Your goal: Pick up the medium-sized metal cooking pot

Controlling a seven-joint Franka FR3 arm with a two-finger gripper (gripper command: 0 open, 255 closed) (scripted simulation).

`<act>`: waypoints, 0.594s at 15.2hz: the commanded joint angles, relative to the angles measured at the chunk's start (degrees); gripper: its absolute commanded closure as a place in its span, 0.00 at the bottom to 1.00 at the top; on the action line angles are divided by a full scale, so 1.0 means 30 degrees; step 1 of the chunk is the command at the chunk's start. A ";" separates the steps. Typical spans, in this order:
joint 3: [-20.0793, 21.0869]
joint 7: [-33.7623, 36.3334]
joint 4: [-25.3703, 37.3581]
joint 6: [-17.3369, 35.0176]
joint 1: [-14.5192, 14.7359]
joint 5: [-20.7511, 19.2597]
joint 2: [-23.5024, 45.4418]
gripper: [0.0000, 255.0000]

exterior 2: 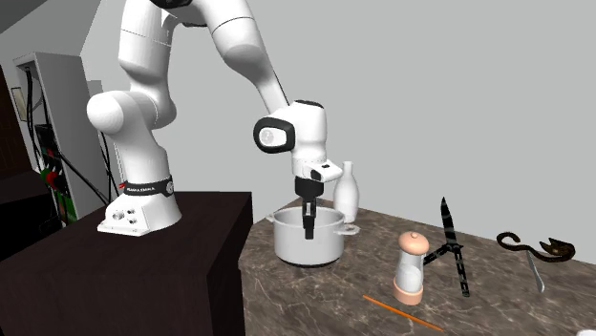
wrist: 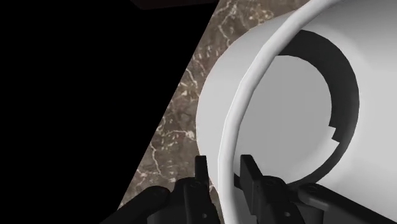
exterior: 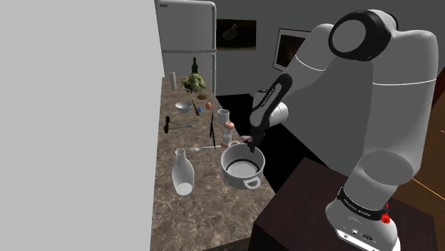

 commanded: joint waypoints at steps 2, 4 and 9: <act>-0.0162 0.0117 -0.0034 -0.0740 0.0071 -0.0208 -0.0839 1.00; -0.0253 0.0231 -0.0085 -0.1226 0.0132 -0.0358 -0.1379 1.00; -0.0367 0.0408 -0.0129 -0.2008 0.0203 -0.0597 -0.2211 1.00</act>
